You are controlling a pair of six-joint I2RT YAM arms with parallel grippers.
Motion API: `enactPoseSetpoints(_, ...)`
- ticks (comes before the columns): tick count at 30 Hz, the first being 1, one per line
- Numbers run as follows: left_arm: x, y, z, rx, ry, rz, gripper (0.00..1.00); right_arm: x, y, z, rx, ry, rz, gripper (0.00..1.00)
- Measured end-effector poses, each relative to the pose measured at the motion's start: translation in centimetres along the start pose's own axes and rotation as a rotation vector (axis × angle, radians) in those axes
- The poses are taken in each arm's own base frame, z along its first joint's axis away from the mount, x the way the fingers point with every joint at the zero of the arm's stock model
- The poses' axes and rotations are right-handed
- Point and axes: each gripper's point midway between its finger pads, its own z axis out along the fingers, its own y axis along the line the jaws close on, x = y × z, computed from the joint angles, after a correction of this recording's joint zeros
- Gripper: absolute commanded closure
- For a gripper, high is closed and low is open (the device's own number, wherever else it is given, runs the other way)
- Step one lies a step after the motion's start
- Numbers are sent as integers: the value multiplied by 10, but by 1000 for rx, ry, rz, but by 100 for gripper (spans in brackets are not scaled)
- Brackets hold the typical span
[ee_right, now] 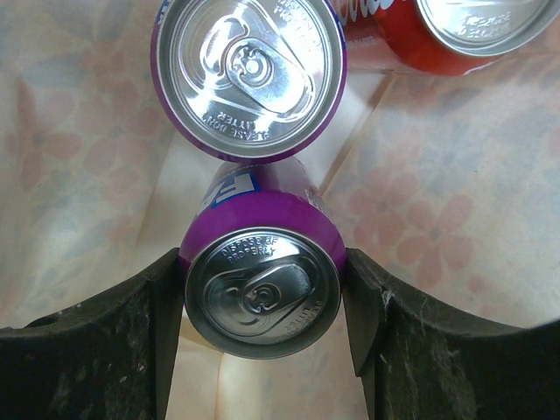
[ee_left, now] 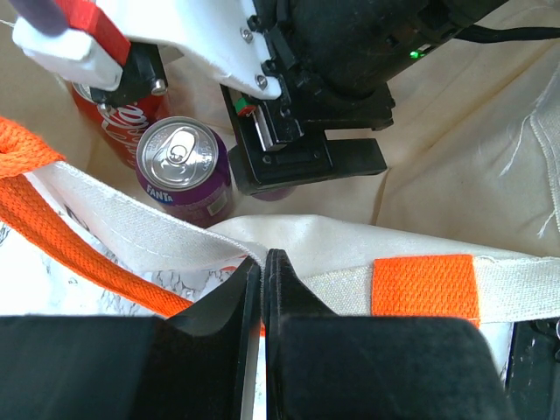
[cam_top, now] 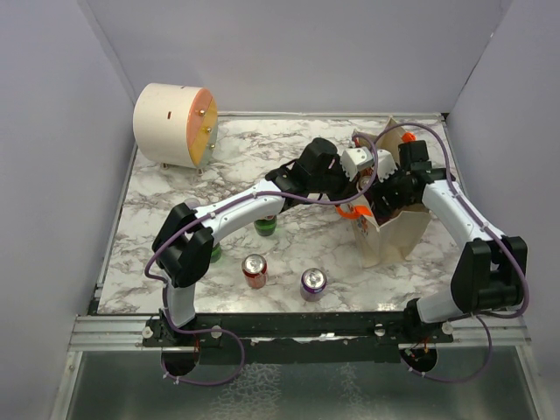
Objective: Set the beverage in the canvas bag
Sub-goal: Place the drink in the canvas bag.
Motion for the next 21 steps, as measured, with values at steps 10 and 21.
enactPoseSetpoints(10,0,-2,0,11,0,8,95,-1,0,15,-19,1,-4,94)
enactPoseSetpoints(21,0,-2,0,16,-1,16,95,-3,-3,18,-15,-9,-29,85)
